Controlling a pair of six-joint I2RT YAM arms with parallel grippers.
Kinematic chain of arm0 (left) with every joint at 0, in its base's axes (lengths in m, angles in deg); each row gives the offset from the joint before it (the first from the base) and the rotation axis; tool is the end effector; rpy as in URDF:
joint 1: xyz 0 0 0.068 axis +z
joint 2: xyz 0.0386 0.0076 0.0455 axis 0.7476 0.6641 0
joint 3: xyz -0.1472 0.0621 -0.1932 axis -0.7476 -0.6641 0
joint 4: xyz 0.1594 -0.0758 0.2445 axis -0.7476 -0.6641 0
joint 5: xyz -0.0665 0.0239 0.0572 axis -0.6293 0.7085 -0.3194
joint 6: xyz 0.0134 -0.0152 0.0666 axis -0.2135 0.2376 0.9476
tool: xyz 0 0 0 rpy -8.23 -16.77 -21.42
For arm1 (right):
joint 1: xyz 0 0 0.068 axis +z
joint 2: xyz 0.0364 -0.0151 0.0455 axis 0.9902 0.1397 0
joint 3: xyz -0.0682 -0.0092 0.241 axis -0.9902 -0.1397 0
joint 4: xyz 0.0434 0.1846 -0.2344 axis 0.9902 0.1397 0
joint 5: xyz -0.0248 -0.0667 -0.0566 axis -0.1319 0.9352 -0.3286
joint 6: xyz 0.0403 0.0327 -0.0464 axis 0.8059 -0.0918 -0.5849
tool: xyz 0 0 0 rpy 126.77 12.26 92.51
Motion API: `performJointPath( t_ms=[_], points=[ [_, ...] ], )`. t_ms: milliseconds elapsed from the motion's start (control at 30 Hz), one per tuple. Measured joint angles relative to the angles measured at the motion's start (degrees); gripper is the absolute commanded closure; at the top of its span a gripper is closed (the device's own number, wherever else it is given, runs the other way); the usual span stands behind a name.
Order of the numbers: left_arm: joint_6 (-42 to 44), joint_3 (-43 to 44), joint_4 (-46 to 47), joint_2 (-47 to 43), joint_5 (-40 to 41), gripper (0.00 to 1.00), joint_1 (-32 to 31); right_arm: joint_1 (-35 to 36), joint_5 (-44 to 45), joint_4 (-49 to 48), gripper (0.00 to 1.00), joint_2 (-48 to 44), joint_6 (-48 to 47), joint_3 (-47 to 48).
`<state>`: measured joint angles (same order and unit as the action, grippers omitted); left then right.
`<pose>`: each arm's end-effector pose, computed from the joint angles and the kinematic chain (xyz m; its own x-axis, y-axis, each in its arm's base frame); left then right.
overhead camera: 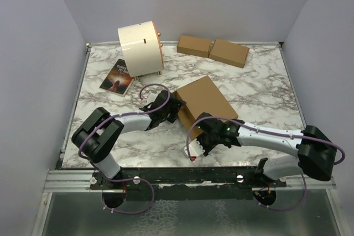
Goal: Fold the paper box
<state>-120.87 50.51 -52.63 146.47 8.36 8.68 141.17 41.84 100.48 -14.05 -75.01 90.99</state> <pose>0.2818 -0.2233 0.0836 -0.5011 -0.8651 -0.0232 -0.5411 0.3342 -0.7717 0.1379 0.2503 0.1185 0.6187 -0.7236 -0.3061 -0.7837 -0.5409 -0.3054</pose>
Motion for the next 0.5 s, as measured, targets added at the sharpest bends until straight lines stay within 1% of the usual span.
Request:
performJointPath(
  t_ms=[233,500],
  points=[
    [0.7,0.5,0.6,0.7,-0.5,0.36,0.0,0.1,0.2,2.2,0.95,2.9,-1.6,3.0],
    [1.0,0.5,1.0,0.9,-0.8,0.36,0.0,0.2,0.1,6.1,0.95,5.6,-5.0,6.3]
  ],
)
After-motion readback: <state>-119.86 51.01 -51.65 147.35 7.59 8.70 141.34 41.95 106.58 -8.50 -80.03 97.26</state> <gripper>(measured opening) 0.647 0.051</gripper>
